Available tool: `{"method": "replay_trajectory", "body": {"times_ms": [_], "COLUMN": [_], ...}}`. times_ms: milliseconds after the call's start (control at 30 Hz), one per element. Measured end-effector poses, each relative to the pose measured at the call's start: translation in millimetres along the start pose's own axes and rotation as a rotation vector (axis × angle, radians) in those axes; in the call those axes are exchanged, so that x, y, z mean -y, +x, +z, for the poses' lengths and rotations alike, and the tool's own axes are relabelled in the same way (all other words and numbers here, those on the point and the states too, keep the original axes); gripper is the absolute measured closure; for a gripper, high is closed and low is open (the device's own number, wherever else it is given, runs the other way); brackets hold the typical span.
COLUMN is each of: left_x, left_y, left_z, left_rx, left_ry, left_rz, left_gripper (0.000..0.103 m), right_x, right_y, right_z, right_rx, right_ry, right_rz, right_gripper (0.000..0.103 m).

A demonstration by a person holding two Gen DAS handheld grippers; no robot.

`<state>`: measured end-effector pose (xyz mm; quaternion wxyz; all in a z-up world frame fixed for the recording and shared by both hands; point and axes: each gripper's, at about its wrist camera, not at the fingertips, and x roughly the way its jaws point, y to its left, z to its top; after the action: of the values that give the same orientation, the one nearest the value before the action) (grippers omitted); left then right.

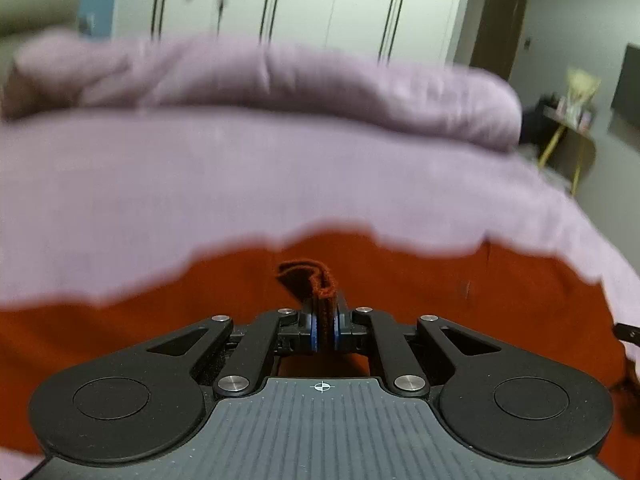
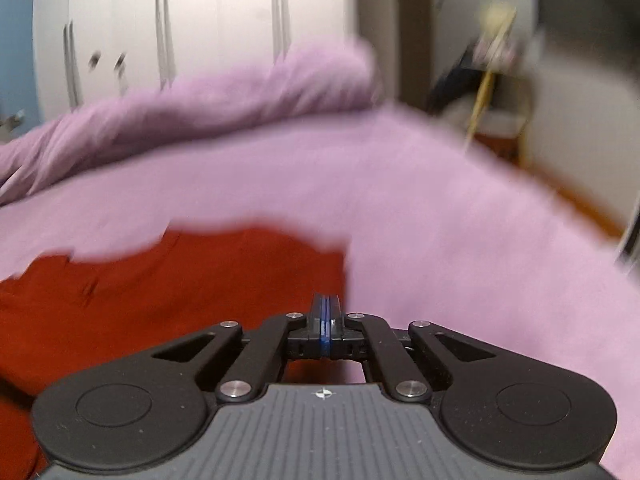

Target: Fold small clothes

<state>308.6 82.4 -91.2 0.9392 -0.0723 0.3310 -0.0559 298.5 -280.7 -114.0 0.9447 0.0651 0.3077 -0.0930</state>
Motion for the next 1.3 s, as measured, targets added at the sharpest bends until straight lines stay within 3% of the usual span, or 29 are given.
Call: {"method": "replay_trajectory", "body": {"times_ms": [33, 133, 200, 267, 400, 500, 633, 733, 833, 967, 1100, 1267, 1300], "left_x": [-0.4, -5.1, -13.4, -21.0, -22.3, -20.5, -20.5, -19.8, -16.6, -13.0, -15.3, -12.7, -11.8], "left_y": [-0.3, 0.8, 4.1, 4.9, 0.8, -3.2, -1.1, 10.3, 23.2, 19.0, 17.8, 17.8, 18.1], "left_z": [-6.2, -16.3, -18.5, -17.2, -15.8, -10.2, -0.4, -0.4, -4.8, -8.6, -8.1, -8.6, -8.9], "left_rx": [-0.008, -0.044, -0.067, -0.076, -0.049, -0.014, 0.021, -0.026, -0.133, -0.127, -0.137, -0.137, -0.135], "left_ry": [0.016, 0.032, -0.012, -0.074, -0.065, -0.040, -0.040, -0.027, -0.014, 0.018, 0.006, 0.018, 0.024], "left_rz": [0.000, 0.002, -0.005, -0.021, -0.020, -0.010, 0.027, 0.065, 0.097, 0.121, 0.118, 0.121, 0.122], "left_gripper": [0.094, 0.094, 0.093, 0.093, 0.093, 0.093, 0.094, 0.093, 0.090, 0.079, 0.077, 0.076, 0.076], "right_x": [2.0, 6.5, 7.7, 2.5, -18.0, -25.8, -30.7, -36.7, -43.1, -44.6, -45.6, -58.4, -60.4], "right_y": [1.0, -12.2, -12.7, -8.1, 13.5, 7.0, -3.7, -6.4, -7.8, -9.9, -10.1, 4.8, 6.2], "right_z": [-0.9, 1.8, 9.3, 14.4, 8.2, -6.2, -16.4, -20.8, -24.1, -19.0, -12.9, -18.3, -19.7], "right_rx": [-0.042, -0.016, -0.025, -0.044, -0.122, -0.085, -0.060, -0.048, -0.041, -0.042, -0.042, -0.075, -0.065], "right_ry": [0.023, 0.061, 0.092, 0.097, -0.021, -0.099, -0.127, -0.163, -0.201, -0.190, -0.146, -0.220, -0.249], "right_rz": [0.039, 0.123, 0.158, 0.145, 0.082, 0.035, 0.039, 0.029, 0.004, 0.008, 0.047, 0.045, 0.034], "right_gripper": [0.103, 0.098, 0.081, 0.071, 0.070, 0.070, 0.070, 0.070, 0.070, 0.070, 0.071, 0.074, 0.079]}}
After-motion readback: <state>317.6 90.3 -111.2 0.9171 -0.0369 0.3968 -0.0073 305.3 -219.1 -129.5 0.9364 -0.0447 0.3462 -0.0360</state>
